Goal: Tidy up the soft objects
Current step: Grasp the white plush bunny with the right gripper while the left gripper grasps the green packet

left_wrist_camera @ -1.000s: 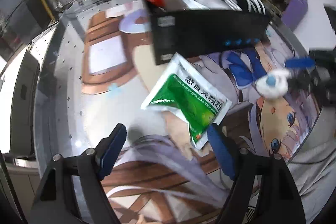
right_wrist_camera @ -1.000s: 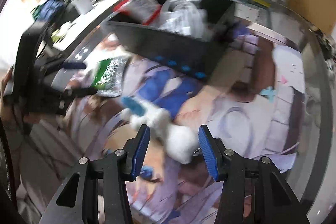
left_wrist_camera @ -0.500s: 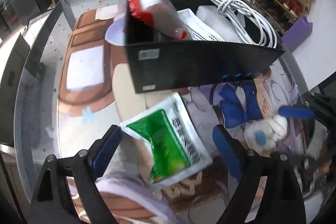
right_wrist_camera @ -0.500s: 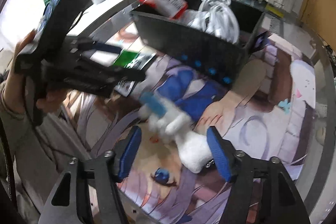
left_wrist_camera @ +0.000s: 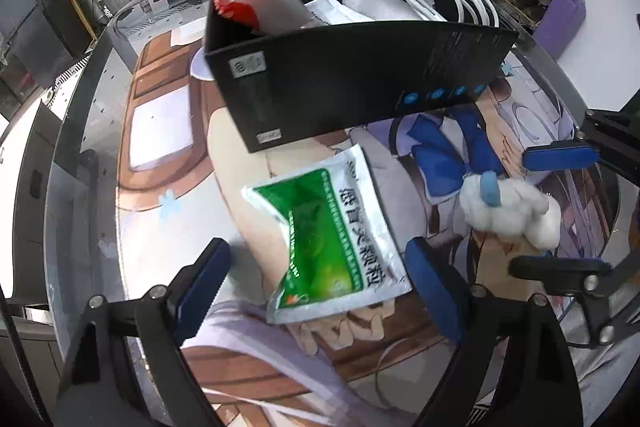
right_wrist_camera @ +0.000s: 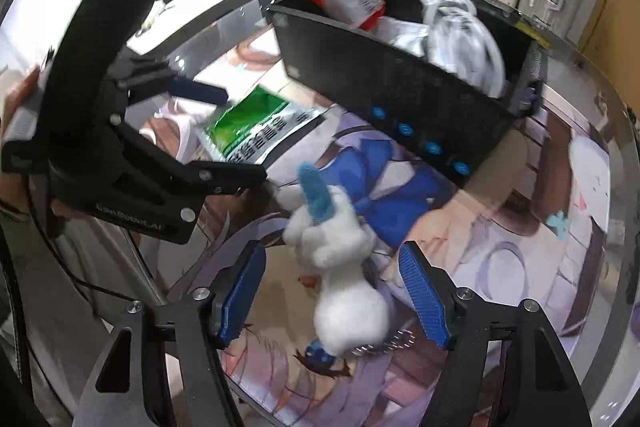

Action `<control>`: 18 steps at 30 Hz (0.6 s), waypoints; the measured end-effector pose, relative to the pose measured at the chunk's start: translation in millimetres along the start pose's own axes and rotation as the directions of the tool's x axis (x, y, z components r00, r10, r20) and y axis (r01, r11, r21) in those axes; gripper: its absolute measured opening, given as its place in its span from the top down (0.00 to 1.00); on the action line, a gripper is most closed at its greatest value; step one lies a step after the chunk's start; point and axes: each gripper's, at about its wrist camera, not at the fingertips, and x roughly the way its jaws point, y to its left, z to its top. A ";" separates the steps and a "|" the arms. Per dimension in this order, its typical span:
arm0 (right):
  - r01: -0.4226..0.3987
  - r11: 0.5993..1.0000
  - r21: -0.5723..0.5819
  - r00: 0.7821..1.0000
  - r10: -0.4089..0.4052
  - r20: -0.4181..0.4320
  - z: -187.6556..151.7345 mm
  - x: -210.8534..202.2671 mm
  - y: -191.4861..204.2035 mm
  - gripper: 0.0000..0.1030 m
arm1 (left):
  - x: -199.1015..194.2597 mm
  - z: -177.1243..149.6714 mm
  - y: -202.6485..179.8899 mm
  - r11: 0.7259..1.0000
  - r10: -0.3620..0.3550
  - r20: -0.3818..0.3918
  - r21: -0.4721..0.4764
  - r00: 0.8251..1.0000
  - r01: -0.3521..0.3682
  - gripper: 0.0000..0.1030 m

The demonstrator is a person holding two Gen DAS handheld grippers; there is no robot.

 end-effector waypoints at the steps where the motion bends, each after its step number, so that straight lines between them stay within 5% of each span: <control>1: -0.001 1.000 -0.012 1.000 0.001 -0.008 -0.3 1.9 4.0 0.42 | -0.1 0.1 1.9 1.000 0.001 0.000 -0.002 1.000 -0.001 0.13; 3: 0.015 0.999 -0.029 1.000 -0.016 -0.027 0.2 8.1 10.1 0.68 | 0.2 1.1 3.9 1.000 0.002 0.005 -0.006 1.000 -0.002 0.14; 5: 0.035 0.999 -0.026 0.999 -0.036 -0.023 0.6 8.4 12.1 0.69 | 0.0 3.0 3.3 1.000 0.001 0.022 -0.001 1.000 -0.001 0.21; 9: 0.049 0.999 0.009 0.999 -0.049 0.000 -1.0 -2.1 5.4 0.69 | -4.4 5.7 -11.7 0.998 -0.015 0.043 0.057 0.999 0.012 0.52; 18: 0.054 0.994 0.097 0.999 -0.054 -0.003 -9.6 -12.1 -20.3 0.69 | -17.2 -7.0 -19.1 0.991 -0.019 0.054 0.136 0.998 0.011 0.70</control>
